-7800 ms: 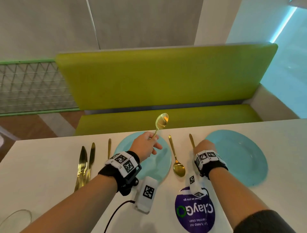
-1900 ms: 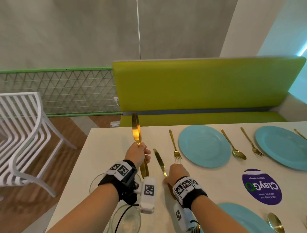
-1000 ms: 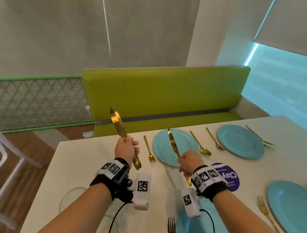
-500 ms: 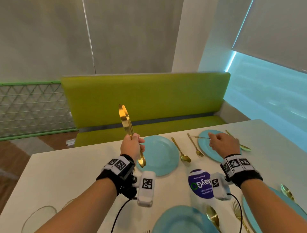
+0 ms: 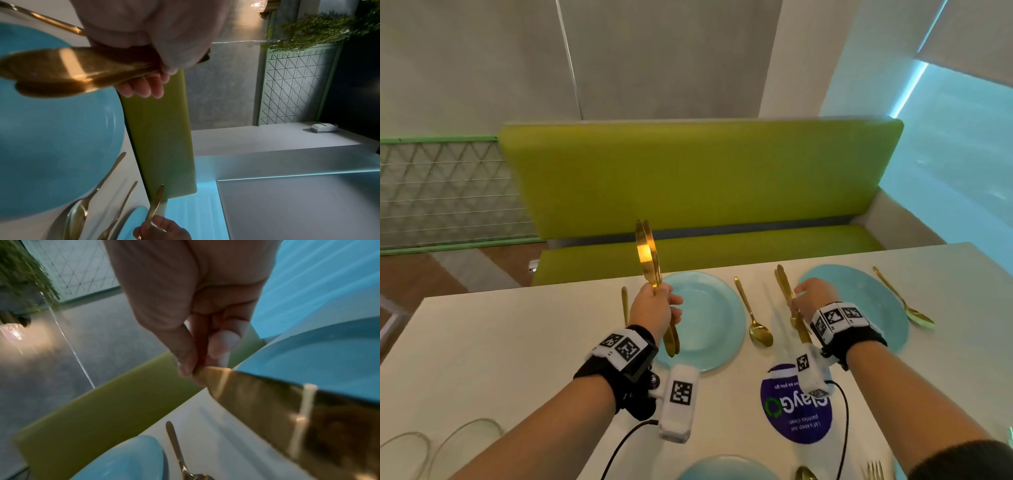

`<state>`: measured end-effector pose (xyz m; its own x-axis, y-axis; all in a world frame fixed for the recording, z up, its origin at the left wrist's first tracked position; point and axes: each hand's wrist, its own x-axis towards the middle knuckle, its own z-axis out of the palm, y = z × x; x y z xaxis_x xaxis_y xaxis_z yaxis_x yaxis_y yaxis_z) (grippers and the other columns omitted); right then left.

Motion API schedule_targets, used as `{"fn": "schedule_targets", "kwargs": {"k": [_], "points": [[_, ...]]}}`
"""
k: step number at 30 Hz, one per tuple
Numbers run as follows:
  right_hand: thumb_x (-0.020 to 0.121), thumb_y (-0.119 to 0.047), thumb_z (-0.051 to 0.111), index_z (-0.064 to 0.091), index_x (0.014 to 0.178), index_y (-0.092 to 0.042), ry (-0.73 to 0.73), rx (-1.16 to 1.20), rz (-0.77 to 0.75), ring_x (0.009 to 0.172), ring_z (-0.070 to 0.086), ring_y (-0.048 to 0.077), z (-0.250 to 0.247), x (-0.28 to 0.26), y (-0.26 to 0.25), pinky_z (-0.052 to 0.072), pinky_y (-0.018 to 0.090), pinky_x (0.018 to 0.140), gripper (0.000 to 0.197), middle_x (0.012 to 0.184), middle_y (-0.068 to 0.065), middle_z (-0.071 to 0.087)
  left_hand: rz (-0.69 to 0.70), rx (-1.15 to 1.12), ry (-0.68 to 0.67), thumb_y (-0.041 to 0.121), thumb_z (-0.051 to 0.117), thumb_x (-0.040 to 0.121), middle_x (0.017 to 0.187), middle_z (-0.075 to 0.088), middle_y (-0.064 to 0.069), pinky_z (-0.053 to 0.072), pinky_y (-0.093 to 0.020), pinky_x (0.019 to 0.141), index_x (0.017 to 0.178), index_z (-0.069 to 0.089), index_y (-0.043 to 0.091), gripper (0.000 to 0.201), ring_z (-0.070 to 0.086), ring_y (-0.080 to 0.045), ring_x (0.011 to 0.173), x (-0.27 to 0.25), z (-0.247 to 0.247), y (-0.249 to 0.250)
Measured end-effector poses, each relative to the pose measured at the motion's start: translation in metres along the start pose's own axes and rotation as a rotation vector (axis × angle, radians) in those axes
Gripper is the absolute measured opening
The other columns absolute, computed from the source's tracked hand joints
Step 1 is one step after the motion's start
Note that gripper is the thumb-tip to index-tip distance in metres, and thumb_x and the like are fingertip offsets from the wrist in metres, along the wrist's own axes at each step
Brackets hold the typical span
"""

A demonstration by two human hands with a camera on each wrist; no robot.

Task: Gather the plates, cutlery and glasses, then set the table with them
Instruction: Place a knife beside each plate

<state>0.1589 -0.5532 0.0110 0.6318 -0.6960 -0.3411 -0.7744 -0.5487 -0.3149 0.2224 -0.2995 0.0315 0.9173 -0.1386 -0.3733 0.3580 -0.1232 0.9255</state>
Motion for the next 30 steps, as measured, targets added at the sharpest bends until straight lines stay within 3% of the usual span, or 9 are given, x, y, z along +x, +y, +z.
{"fn": "schedule_targets", "kwargs": {"k": [4, 7, 11, 13, 16, 18, 22, 27, 30], "points": [[0.089, -0.031, 0.061, 0.066, 0.105, -0.004, -0.048, -0.159, 0.036, 0.082, 0.057, 0.019, 0.019, 0.022, -0.013, 0.042, 0.021, 0.068, 0.031, 0.091, 0.007, 0.062, -0.013, 0.025, 0.001, 0.021, 0.033, 0.1, 0.076, 0.056, -0.004, 0.047, -0.027, 0.06, 0.087, 0.049, 0.016, 0.021, 0.049, -0.015, 0.06, 0.011, 0.003, -0.004], [0.086, -0.024, 0.066, 0.065, 0.1, -0.001, -0.09, -0.195, 0.051, 0.097, 0.065, 0.023, 0.036, 0.038, -0.015, 0.047, 0.023, 0.071, 0.026, 0.104, 0.01, 0.068, -0.016, 0.029, -0.008, 0.022, 0.034, 0.1, 0.077, 0.057, -0.004, 0.048, -0.029, 0.063, 0.087, 0.05, 0.017, 0.021, 0.05, -0.015, 0.062, 0.019, 0.006, -0.007], [0.086, -0.011, 0.065, 0.061, 0.077, -0.004, -0.073, -0.145, 0.019, 0.08, 0.059, 0.026, 0.048, 0.054, -0.013, 0.042, 0.019, 0.05, 0.012, 0.066, 0.001, 0.054, -0.023, 0.043, -0.022, 0.023, 0.034, 0.1, 0.078, 0.057, -0.003, 0.048, -0.028, 0.065, 0.084, 0.049, 0.02, 0.022, 0.05, -0.014, 0.063, 0.029, 0.01, -0.01], [0.086, -0.01, 0.064, 0.056, 0.071, -0.006, -0.042, -0.132, 0.04, 0.072, 0.053, 0.023, 0.05, 0.058, -0.015, 0.037, 0.021, 0.044, 0.017, 0.061, 0.001, 0.048, -0.028, 0.057, -0.03, 0.024, 0.034, 0.1, 0.079, 0.057, -0.002, 0.049, -0.028, 0.066, 0.085, 0.049, 0.021, 0.023, 0.051, -0.013, 0.063, 0.032, 0.012, -0.012], [0.084, -0.015, 0.067, 0.048, 0.061, -0.008, -0.025, -0.153, 0.038, 0.07, 0.054, 0.021, 0.05, 0.061, -0.019, 0.039, 0.02, 0.044, 0.03, 0.06, 0.001, 0.048, -0.034, 0.068, -0.038, 0.025, 0.033, 0.1, 0.079, 0.057, -0.002, 0.049, -0.027, 0.066, 0.085, 0.049, 0.022, 0.023, 0.051, -0.013, 0.064, 0.036, 0.013, -0.014], [0.084, -0.016, 0.067, 0.061, 0.077, -0.004, -0.033, -0.204, 0.023, 0.074, 0.059, 0.021, 0.049, 0.062, -0.022, 0.049, 0.022, 0.057, 0.014, 0.07, 0.004, 0.057, -0.038, 0.074, -0.041, 0.025, 0.033, 0.1, 0.079, 0.057, -0.003, 0.049, -0.027, 0.066, 0.085, 0.049, 0.022, 0.023, 0.05, -0.013, 0.064, 0.038, 0.014, -0.015], [0.086, -0.017, 0.065, 0.065, 0.1, -0.002, -0.046, -0.245, -0.004, 0.095, 0.067, 0.022, 0.048, 0.062, -0.023, 0.053, 0.026, 0.078, 0.02, 0.101, 0.01, 0.069, -0.053, 0.095, -0.04, 0.027, 0.033, 0.1, 0.08, 0.057, -0.002, 0.05, -0.028, 0.068, 0.085, 0.049, 0.022, 0.023, 0.051, -0.013, 0.066, 0.042, 0.013, -0.017], [0.083, -0.013, 0.067, 0.063, 0.096, 0.0, -0.021, -0.206, 0.0, 0.073, 0.054, 0.022, 0.049, 0.064, -0.021, 0.047, 0.024, 0.068, 0.019, 0.09, 0.011, 0.065, -0.077, 0.099, -0.032, 0.027, 0.034, 0.1, 0.08, 0.057, -0.002, 0.05, -0.025, 0.066, 0.086, 0.049, 0.022, 0.021, 0.05, -0.012, 0.065, 0.039, 0.013, -0.018], [0.085, -0.012, 0.065, 0.057, 0.076, -0.004, 0.0, -0.204, -0.003, 0.071, 0.053, 0.021, 0.05, 0.063, -0.019, 0.044, 0.023, 0.064, 0.015, 0.077, 0.008, 0.059, -0.08, 0.09, -0.029, 0.025, 0.033, 0.101, 0.079, 0.056, -0.002, 0.049, -0.024, 0.063, 0.087, 0.049, 0.021, 0.021, 0.05, -0.012, 0.063, 0.035, 0.014, -0.018]]}}
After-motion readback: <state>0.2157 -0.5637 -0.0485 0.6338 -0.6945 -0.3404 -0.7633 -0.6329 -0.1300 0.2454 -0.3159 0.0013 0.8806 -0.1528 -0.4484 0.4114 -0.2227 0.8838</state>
